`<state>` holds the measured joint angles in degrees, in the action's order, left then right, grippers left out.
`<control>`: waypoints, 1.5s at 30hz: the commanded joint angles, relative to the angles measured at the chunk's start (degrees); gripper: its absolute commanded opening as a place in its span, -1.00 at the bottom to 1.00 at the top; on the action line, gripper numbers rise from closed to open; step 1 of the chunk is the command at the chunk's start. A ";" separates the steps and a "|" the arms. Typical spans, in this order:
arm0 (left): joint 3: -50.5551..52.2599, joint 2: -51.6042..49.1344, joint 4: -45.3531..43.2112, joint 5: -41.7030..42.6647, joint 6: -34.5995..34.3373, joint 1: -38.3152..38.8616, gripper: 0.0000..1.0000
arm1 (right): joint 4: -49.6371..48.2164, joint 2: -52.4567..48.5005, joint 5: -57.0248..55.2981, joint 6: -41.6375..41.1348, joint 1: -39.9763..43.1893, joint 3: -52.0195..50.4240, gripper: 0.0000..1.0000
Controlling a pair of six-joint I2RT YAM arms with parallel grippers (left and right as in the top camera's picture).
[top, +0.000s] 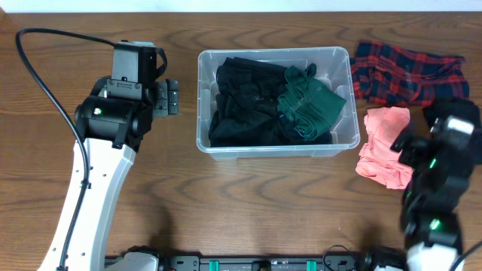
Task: Pack container
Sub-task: 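Reach the right gripper to the pink garment and grasp it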
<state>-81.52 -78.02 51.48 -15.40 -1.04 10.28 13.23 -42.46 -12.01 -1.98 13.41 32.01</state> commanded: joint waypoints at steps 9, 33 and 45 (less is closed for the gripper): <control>-0.90 0.15 0.15 -0.76 0.55 -0.24 0.96 | 23.93 -30.45 16.96 -0.79 11.04 29.24 0.98; -0.90 0.15 0.15 -0.76 0.55 -0.24 0.96 | 21.07 -60.89 18.47 13.73 11.74 27.85 0.99; -0.90 0.15 0.15 -0.76 0.55 -0.24 0.96 | 21.35 -66.58 20.63 13.62 11.69 27.96 0.04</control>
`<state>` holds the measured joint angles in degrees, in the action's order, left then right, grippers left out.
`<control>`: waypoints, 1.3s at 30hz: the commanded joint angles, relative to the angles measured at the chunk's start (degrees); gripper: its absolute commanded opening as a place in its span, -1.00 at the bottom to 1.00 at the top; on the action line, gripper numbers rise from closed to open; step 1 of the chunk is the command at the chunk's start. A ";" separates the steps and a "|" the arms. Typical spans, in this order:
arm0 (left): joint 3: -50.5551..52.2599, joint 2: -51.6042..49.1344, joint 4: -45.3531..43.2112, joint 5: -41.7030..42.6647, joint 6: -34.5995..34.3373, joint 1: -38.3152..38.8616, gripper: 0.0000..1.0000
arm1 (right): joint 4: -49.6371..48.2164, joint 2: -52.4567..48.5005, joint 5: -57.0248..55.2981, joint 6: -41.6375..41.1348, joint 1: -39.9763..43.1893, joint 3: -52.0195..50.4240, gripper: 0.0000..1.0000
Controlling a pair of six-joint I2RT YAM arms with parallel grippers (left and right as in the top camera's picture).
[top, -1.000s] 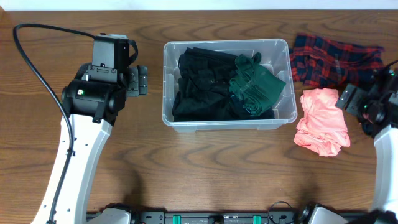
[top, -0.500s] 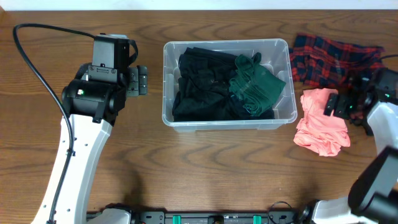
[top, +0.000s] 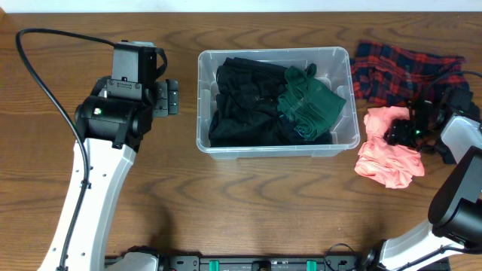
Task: Pack container
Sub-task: 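Reach the right gripper to the pink garment and grasp it, then lift the pink garment and carry it over the bin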
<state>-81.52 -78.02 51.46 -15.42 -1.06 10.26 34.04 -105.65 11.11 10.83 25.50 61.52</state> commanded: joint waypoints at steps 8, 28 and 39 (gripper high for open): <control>-0.90 0.15 0.17 -0.74 0.57 -0.22 0.96 | 2.51 1.07 -0.55 -1.33 -0.39 -0.44 -0.98; -0.90 0.15 0.17 -0.74 0.57 -0.22 0.96 | 8.96 31.04 11.04 -16.61 -18.49 18.86 -0.98; -0.90 0.15 0.17 -0.74 0.57 -0.22 0.96 | -12.68 22.03 9.90 -30.86 -42.21 18.91 -0.97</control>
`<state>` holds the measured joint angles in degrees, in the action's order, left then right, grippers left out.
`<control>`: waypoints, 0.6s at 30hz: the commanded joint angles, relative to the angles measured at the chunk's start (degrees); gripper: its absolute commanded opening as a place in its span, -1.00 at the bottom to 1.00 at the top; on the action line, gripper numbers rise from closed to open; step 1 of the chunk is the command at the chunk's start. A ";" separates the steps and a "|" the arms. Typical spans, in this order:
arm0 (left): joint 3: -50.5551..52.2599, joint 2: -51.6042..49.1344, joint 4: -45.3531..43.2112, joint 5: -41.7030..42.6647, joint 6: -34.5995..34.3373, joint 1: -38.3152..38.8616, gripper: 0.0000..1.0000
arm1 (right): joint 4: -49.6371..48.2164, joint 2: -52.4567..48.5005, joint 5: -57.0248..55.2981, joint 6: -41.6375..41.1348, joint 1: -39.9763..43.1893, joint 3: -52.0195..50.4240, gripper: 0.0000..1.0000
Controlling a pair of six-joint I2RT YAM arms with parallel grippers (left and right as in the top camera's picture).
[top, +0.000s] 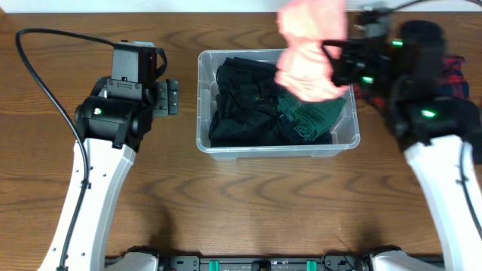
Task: Pack container
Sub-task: 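Lift the pink garment and carry it over the bin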
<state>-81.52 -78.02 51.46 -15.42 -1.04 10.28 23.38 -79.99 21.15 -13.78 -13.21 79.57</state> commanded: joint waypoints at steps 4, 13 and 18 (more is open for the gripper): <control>-0.90 0.15 0.17 -0.74 0.55 -0.24 0.96 | -6.38 -9.81 -0.42 -11.10 -8.17 0.85 -0.97; -0.90 0.15 0.17 -0.74 0.55 -0.24 0.96 | -7.45 -20.70 -3.10 -21.59 -12.76 0.85 -0.98; -0.90 0.15 0.17 -0.74 0.55 -0.24 0.96 | -7.26 -25.03 -2.32 -22.45 -13.11 0.85 -0.97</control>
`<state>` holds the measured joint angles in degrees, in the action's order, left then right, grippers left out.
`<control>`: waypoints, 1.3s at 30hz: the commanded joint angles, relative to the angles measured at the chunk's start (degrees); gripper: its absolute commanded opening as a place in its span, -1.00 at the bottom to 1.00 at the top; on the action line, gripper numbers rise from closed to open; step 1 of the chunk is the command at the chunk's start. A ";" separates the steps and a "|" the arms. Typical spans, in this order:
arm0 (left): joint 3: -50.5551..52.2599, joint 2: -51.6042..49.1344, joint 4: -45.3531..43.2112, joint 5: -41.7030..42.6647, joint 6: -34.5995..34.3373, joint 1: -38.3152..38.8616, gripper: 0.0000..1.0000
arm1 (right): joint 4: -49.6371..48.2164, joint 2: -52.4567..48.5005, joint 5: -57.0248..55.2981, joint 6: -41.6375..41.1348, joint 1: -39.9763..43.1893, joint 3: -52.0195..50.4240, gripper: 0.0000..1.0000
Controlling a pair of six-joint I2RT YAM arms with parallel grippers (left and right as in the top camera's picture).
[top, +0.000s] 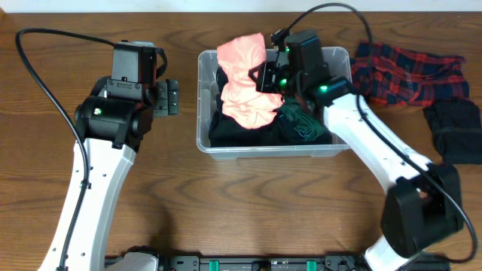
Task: Pack container
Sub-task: 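Lift the pink garment and carry it over the bin, then lower the pink garment into the bin center and release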
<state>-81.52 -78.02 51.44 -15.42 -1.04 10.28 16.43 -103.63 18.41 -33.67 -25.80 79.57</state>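
A clear plastic container (276, 150) stands mid-table, holding black clothes (230, 129) and a green garment (307, 120). A pink garment (245, 86) hangs into the container's left half and touches the black clothes. My right gripper (265, 77) is shut on the pink garment's right edge, over the container. My left gripper (172, 97) stands open to the left of the container, holding nothing.
A red plaid shirt (407, 71) lies on the table to the right of the container. A black garment (456, 129) lies below the shirt near the right edge. The left arm's cable loops over the table's far left.
My right gripper has moved left and lower with the pink garment. It was over the container's back right; now the garment rests on the black clothes in the left half.
The pink garment first lay on the table to the right of the container, with my right arm beside it. Then my right gripper was down on it. Later it held the garment over the container, and now in its left half. My left arm stayed still.
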 commanded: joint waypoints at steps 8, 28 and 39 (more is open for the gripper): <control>-0.90 0.15 0.20 -0.74 0.55 -0.24 0.96 | 1.79 -2.69 0.42 2.34 -0.52 0.85 0.13; -0.90 0.15 0.20 -0.74 0.55 -0.24 0.96 | 1.81 1.40 -9.07 29.03 -0.50 1.11 0.99; -0.90 0.15 0.20 -0.74 0.55 -0.24 0.96 | 0.87 2.25 -11.78 38.32 -4.26 1.11 0.99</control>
<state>-81.52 -78.02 51.46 -15.42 -1.04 10.26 17.32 -102.06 7.99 0.64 -28.16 79.77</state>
